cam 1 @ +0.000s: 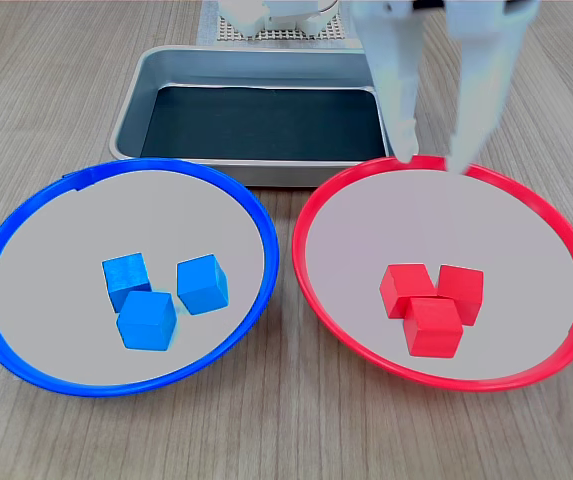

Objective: Move six blocks from tray to matching dishes

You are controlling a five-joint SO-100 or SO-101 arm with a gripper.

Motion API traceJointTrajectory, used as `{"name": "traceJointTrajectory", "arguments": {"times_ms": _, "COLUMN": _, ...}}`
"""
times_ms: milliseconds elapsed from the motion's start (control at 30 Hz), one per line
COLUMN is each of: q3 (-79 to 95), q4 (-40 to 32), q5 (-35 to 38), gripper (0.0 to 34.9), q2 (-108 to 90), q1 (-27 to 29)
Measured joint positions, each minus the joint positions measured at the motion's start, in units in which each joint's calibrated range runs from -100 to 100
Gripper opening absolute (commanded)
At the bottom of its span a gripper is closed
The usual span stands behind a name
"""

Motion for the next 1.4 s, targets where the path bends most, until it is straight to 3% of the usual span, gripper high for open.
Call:
{"name": "traceJointTrajectory", "arguments": {"times_ms": 67, "q3": 10.80, "q4": -7.50, "q5": -3.22, "gripper": 0.1, "q2": -10.91, "q1": 3.54}}
{"name": "traceJointTrajectory", "arguments": {"times_ms": 100, "q3": 23.32, "q4": -17.21, "q5": -7.62, "gripper": 0.0, "q2": -22.17, "q1": 7.43}}
{"name": "traceJointTrajectory", "arguments": {"times_ms": 200, "q3": 36.03, "q4": -26.26, "q5": -11.58, "gripper": 0.0, "q2": -32.91, "q1": 10.80}}
{"name": "traceJointTrajectory", "arguments": {"times_ms": 267, "q3": 56.72, "q4": -36.05, "q5": -13.53, "gripper": 0.0, "q2": -50.13, "q1": 11.68}}
{"name": "traceJointTrajectory", "arguments": {"times_ms": 300, "q3": 65.06, "q4": -37.60, "q5": -14.11, "gripper": 0.0, "q2": -57.63, "q1": 11.68}}
{"name": "traceJointTrajectory", "arguments": {"times_ms": 433, "q3": 86.39, "q4": -35.15, "q5": -14.85, "gripper": 0.0, "q2": -80.82, "q1": 12.30}}
{"name": "traceJointTrajectory", "arguments": {"times_ms": 667, "q3": 98.82, "q4": -27.00, "q5": -15.14, "gripper": 0.0, "q2": -99.06, "q1": 13.54}}
{"name": "traceJointTrajectory", "arguments": {"times_ms": 1033, "q3": 99.18, "q4": -14.52, "q5": -16.56, "gripper": 0.1, "q2": -106.91, "q1": 16.73}}
{"name": "traceJointTrajectory", "arguments": {"times_ms": 1400, "q3": 99.18, "q4": -13.54, "q5": -16.70, "gripper": 0.3, "q2": -106.65, "q1": 18.14}}
